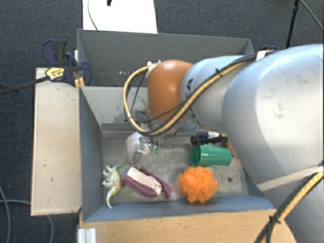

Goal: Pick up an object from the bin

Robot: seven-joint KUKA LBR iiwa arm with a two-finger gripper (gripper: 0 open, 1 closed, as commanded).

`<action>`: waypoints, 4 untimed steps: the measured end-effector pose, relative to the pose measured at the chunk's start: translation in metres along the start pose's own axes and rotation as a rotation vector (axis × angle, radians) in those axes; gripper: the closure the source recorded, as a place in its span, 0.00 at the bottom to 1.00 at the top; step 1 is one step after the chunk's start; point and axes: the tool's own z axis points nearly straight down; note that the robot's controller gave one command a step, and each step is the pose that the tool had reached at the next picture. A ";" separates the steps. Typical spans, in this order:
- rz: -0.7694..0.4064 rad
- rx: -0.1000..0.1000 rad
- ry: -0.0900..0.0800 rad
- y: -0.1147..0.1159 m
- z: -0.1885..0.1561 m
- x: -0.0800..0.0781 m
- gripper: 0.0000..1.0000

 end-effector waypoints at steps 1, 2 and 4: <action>0.041 -0.004 -0.010 0.013 0.002 0.000 1.00; 0.041 -0.004 -0.010 0.013 0.002 0.000 1.00; 0.042 0.000 -0.003 0.013 -0.002 0.001 1.00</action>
Offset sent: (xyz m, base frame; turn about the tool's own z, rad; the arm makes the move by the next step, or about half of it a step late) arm 0.0000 0.0000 0.0000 0.0000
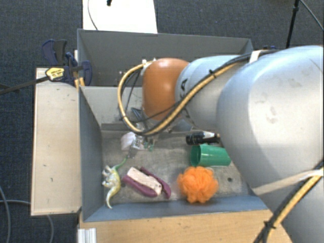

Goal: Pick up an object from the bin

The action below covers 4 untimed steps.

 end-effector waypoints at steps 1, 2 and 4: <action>0.000 0.000 0.002 0.000 -0.006 0.000 1.00; 0.001 0.000 0.003 0.000 -0.012 0.000 1.00; 0.001 0.004 0.008 -0.001 -0.030 0.001 1.00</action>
Offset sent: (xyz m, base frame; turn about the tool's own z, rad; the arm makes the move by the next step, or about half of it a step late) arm 0.0002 0.0000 0.0294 0.0000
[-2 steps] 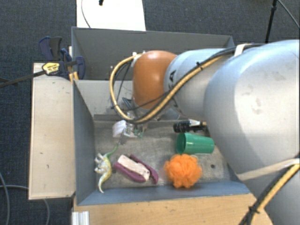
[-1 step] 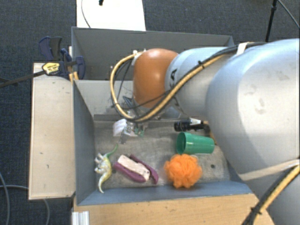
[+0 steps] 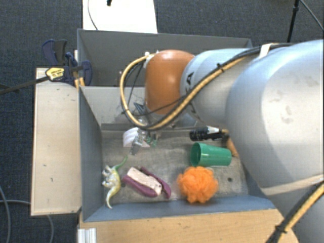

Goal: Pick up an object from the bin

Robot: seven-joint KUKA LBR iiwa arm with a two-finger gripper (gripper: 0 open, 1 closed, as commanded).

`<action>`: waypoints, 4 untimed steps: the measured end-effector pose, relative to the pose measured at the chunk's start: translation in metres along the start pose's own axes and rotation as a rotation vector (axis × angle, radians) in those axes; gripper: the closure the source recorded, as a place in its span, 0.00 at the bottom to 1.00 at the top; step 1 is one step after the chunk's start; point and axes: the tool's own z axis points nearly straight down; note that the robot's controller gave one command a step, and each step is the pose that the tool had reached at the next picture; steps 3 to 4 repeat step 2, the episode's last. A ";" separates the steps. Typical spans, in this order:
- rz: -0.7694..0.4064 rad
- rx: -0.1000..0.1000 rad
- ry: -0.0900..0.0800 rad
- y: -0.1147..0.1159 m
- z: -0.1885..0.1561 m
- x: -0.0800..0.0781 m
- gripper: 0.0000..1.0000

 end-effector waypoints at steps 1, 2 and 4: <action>-0.001 0.001 0.001 0.000 -0.022 0.000 1.00; -0.001 -0.002 -0.003 0.000 -0.042 -0.001 1.00; -0.001 -0.002 -0.003 0.000 -0.042 -0.001 1.00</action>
Offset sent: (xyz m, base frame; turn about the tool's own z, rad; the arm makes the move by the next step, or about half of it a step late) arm -0.0001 -0.0001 0.0823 0.0000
